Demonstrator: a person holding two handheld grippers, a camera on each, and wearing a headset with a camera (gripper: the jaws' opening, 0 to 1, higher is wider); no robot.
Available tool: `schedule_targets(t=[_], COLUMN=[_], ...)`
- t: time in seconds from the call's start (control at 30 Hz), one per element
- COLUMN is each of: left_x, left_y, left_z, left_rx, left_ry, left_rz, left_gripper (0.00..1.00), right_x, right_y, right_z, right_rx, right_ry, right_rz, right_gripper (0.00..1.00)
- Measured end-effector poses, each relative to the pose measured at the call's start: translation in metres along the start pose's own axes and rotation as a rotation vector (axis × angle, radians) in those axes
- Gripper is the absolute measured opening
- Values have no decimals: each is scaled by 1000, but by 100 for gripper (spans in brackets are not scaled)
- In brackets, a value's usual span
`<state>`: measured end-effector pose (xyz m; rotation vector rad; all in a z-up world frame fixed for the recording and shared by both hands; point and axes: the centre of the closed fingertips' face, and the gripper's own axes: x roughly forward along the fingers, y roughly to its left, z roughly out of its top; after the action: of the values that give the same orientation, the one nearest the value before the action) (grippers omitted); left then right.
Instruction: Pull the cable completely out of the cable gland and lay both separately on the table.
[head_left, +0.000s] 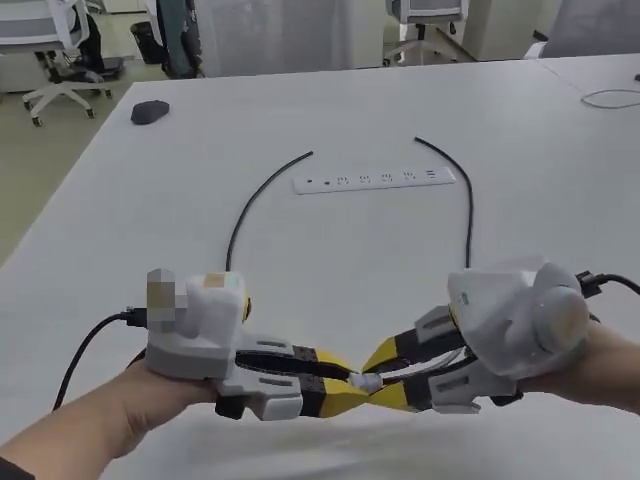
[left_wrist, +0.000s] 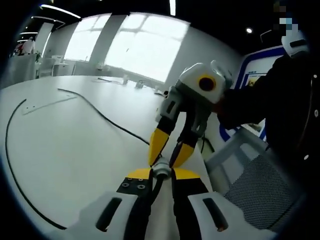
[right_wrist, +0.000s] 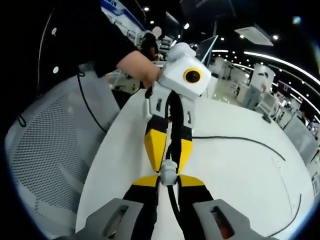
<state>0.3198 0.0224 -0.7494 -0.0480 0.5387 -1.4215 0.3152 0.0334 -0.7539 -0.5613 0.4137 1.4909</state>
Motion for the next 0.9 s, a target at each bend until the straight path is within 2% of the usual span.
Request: schedule_targets(t=[0.07, 0.1, 0.23, 0.33, 0.57, 0.63, 0.67, 0.73, 0.8, 0.9], left_x=[-1, -2, -2, -2, -2, -2, -2, -2, -3, -4], left_y=[0, 0, -5, -8, -9, -10, -10, -8, -6, -4], left_z=[2, 3, 6, 8, 10, 10, 9, 9, 9, 10], left_rx=[8, 28, 109, 150, 166, 164, 160, 126, 109, 46], left_ry=[-6, -6, 10, 14, 3, 4, 5, 1, 2, -15], left_rz=[-2, 0, -14, -24, -41, -45, -43, -39, -35, -36], left_gripper=[15, 15, 15, 15, 15, 14, 14, 14, 14, 14], right_x=[-2, -3, -6, -8, -9, -9, -9, -9, -9, -9], right_y=[0, -1, 1, 1, 2, 4, 3, 5, 4, 4], right_z=[2, 2, 4, 6, 7, 8, 8, 7, 8, 9], right_rx=[61, 108, 215, 251, 332, 318, 280, 242, 187, 154], right_ry=[-23, -37, -69, -88, -107, -108, -112, -102, -113, -139], right_rz=[12, 18, 65, 86, 122, 123, 111, 91, 71, 40], right_gripper=[9, 9, 9, 9, 8, 8, 8, 7, 7, 7])
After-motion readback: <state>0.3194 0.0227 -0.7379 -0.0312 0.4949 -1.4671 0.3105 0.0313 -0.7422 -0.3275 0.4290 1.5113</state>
